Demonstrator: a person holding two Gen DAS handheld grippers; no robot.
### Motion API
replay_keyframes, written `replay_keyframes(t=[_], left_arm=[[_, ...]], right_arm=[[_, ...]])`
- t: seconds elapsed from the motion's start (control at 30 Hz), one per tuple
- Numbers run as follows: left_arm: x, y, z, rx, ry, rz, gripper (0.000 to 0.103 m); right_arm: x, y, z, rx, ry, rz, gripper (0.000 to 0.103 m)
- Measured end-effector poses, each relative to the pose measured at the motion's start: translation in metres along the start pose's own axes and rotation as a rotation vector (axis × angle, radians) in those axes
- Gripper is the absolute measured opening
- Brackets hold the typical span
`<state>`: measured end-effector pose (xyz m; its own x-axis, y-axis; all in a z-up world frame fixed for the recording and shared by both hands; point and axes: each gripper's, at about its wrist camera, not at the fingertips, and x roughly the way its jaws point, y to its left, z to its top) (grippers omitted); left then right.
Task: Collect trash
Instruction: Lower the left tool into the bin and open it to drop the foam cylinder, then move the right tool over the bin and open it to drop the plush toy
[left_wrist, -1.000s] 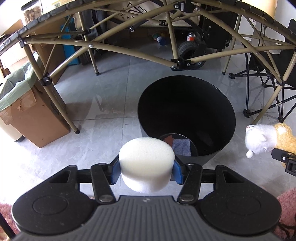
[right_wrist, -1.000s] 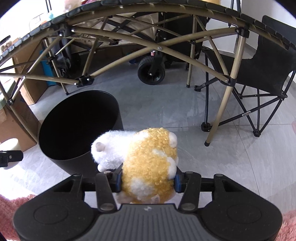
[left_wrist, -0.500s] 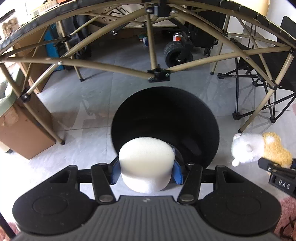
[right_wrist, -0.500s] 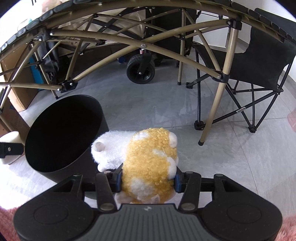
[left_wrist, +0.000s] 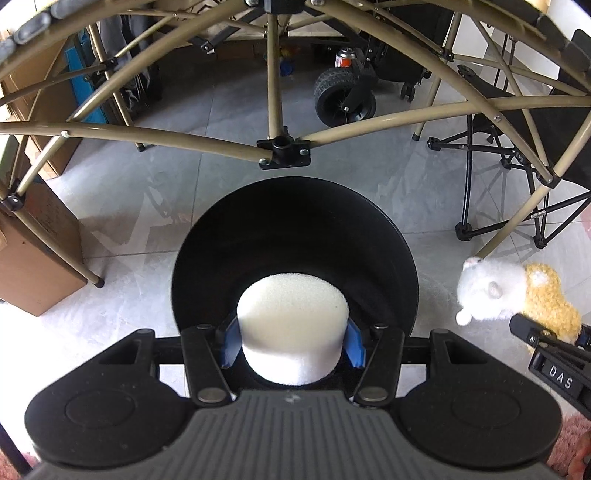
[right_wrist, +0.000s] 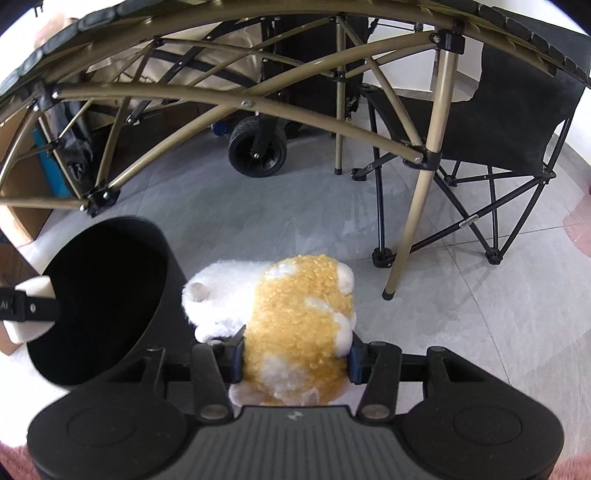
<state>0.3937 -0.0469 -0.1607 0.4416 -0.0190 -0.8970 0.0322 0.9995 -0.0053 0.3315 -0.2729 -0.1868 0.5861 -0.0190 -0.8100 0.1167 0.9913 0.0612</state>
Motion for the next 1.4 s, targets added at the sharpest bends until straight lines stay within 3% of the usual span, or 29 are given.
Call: replay_keyframes(t=[0.73,0.8,0.87,0.97,1.4], left_arm=[[0.042,-0.009,0.016,-0.064,0.123,0.003,0.057],[0.043,-0.009,0.016,-0.068,0.136,-0.002,0.064],[0.044,-0.009,0.017,-0.071,0.143,0.0,0.087],[0.042,-0.009,0.016,-0.067,0.129,0.018,0.098],[0.036,-0.004,0.015,-0.063,0.116,0.011,0.099]], right_arm=[[0.021,-0.007,0.017,0.032,-0.015,-0.017,0.048],[0.022,-0.007,0.017,0.034,-0.016,-0.019,0.048],[0.021,-0.007,0.017,0.035,-0.019,-0.02,0.048],[0.02,-0.007,0.017,0.035,-0.022,-0.019,0.048],[0.015,-0.006,0.016,0.025,-0.039,-0.015,0.048]])
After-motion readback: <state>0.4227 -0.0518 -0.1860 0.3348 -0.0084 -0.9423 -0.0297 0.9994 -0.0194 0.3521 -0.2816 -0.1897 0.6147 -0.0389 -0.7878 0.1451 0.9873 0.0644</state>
